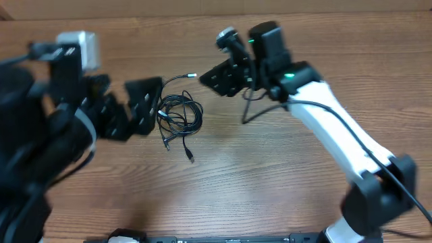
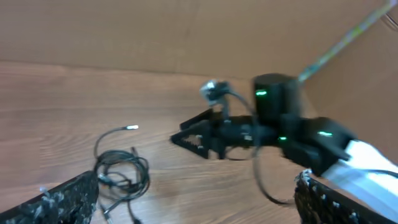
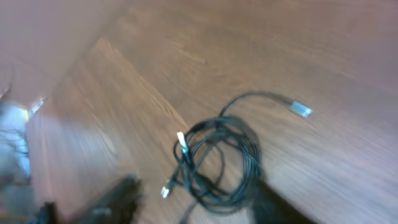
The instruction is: Untangle cables
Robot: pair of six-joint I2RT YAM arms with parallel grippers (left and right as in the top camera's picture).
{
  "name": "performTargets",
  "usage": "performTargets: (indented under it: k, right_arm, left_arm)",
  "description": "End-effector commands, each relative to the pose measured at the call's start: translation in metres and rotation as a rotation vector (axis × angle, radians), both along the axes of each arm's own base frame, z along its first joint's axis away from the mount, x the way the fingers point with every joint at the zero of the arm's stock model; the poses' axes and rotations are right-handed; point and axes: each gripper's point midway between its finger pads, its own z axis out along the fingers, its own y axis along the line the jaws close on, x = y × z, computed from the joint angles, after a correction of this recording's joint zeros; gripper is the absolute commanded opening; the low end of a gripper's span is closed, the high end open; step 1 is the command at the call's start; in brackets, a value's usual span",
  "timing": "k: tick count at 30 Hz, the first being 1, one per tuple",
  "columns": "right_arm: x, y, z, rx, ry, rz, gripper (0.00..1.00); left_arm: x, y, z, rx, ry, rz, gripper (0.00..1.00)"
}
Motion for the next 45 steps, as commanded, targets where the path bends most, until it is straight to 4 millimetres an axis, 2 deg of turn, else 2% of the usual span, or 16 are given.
performTargets:
  k: [1, 7, 12, 15, 23, 24, 25, 27, 30, 32, 34, 37, 40, 42, 45]
  right_arm:
    - [-0.011, 0.027, -0.016, 0.010, 0.079, -0.019, 0.79]
    - [-0.026, 0.055, -0.047, -0.097, 0.055, -0.020, 0.79]
    - [-0.037, 0.071, -0.081, -0.187, 0.056, -0.020, 0.79]
    - [-0.033, 0.070, -0.100, -0.234, 0.060, -0.041, 0.79]
    - [-0.027, 0.065, -0.129, -0.290, 0.076, -0.068, 0.79]
    - [-0.027, 0.065, -0.133, -0.294, 0.081, -0.068, 0.76]
    - [-0.027, 0.065, -0.138, -0.302, 0.089, -0.067, 0.61]
    - [-0.027, 0.064, -0.145, -0.312, 0.099, -0.066, 0.04]
    - [-0.028, 0.065, -0.148, -0.317, 0.100, -0.061, 0.04]
    - [-0.026, 0.066, -0.140, -0.307, 0.083, -0.058, 0.04]
    - [-0.024, 0.066, -0.118, -0.289, 0.064, -0.063, 0.04]
    - [-0.020, 0.061, -0.049, -0.234, 0.004, -0.084, 0.04]
    - [-0.018, 0.041, 0.049, -0.183, -0.123, -0.163, 0.04]
    - [-0.021, 0.019, 0.123, -0.142, -0.235, -0.243, 0.04]
    - [-0.041, -0.017, 0.225, -0.066, -0.410, -0.307, 0.04]
  left_arm:
    - [-0.005, 0.016, -0.004, 0.037, 0.013, 0.084, 1.00]
    - [-0.014, 0.021, -0.021, 0.064, 0.090, 0.099, 1.00]
    - [-0.022, 0.022, -0.025, 0.069, 0.109, 0.099, 1.00]
    - [-0.027, 0.023, -0.023, 0.067, 0.097, 0.099, 1.00]
    - [-0.040, 0.028, -0.018, 0.071, 0.065, 0.113, 1.00]
    - [-0.042, 0.029, -0.018, 0.073, 0.067, 0.115, 1.00]
    - [-0.044, 0.030, -0.019, 0.074, 0.070, 0.115, 1.00]
    - [-0.046, 0.030, -0.021, 0.077, 0.081, 0.115, 1.00]
    - [-0.049, 0.031, -0.025, 0.083, 0.100, 0.117, 1.00]
    - [-0.049, 0.031, -0.026, 0.087, 0.103, 0.115, 1.00]
    - [-0.049, 0.031, -0.026, 0.086, 0.103, 0.115, 1.00]
    - [-0.049, 0.031, -0.026, 0.087, 0.101, 0.117, 1.00]
    - [-0.048, 0.035, -0.026, 0.099, 0.100, 0.137, 1.00]
    - [-0.048, 0.038, -0.027, 0.110, 0.102, 0.152, 1.00]
    - [-0.049, 0.043, -0.030, 0.126, 0.113, 0.173, 1.00]
